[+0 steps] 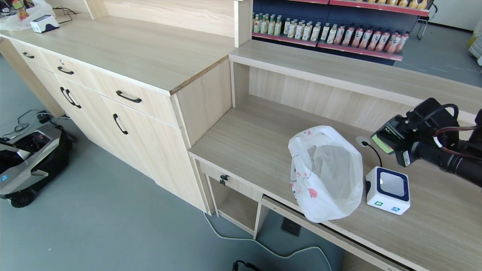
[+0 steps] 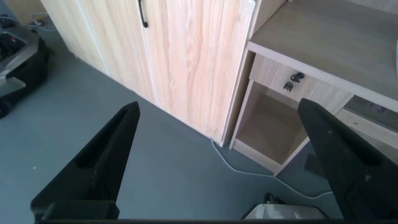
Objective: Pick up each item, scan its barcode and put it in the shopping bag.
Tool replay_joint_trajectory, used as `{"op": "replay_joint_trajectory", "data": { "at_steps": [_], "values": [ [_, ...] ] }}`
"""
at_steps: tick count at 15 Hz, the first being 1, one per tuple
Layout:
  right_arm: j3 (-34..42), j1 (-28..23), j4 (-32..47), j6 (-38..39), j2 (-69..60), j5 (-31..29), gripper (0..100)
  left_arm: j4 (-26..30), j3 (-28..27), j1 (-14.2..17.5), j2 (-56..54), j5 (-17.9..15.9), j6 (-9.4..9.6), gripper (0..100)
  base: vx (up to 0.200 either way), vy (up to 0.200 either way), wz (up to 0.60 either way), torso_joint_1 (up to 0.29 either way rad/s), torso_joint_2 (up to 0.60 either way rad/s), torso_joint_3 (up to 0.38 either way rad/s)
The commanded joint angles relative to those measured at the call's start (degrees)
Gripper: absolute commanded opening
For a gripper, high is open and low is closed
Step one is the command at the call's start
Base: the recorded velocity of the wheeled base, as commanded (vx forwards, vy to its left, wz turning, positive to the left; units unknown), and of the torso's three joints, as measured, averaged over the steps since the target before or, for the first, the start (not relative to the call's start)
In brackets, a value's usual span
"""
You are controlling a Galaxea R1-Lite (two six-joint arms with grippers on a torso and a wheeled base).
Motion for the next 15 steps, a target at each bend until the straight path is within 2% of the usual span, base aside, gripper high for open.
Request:
{"op": "replay_joint_trajectory", "data": {
  "at_steps": [1, 4, 8, 15],
  "values": [
    [-2.6, 2.9, -2.0, 1.4, 8.7, -0.1, 0, 0.0, 0.0, 0.0, 0.0, 0.0, -0.03, 100, 0.000, 0.000, 0.00, 0.000, 0.00, 0.000],
    [-2.6, 6.7, -9.0, 10.0, 16.4, -0.1, 0, 0.0, 0.0, 0.0, 0.0, 0.0, -0.03, 100, 0.000, 0.000, 0.00, 0.000, 0.00, 0.000],
    [-3.5, 6.9, -9.3, 17.4, 22.5, -0.1, 0, 0.0, 0.0, 0.0, 0.0, 0.0, -0.03, 100, 0.000, 0.000, 0.00, 0.000, 0.00, 0.000],
    [-5.9, 6.5, -11.8, 17.1, 29.2, -0.3, 0, 0.0, 0.0, 0.0, 0.0, 0.0, -0.03, 100, 0.000, 0.000, 0.00, 0.000, 0.00, 0.000]
  ]
}}
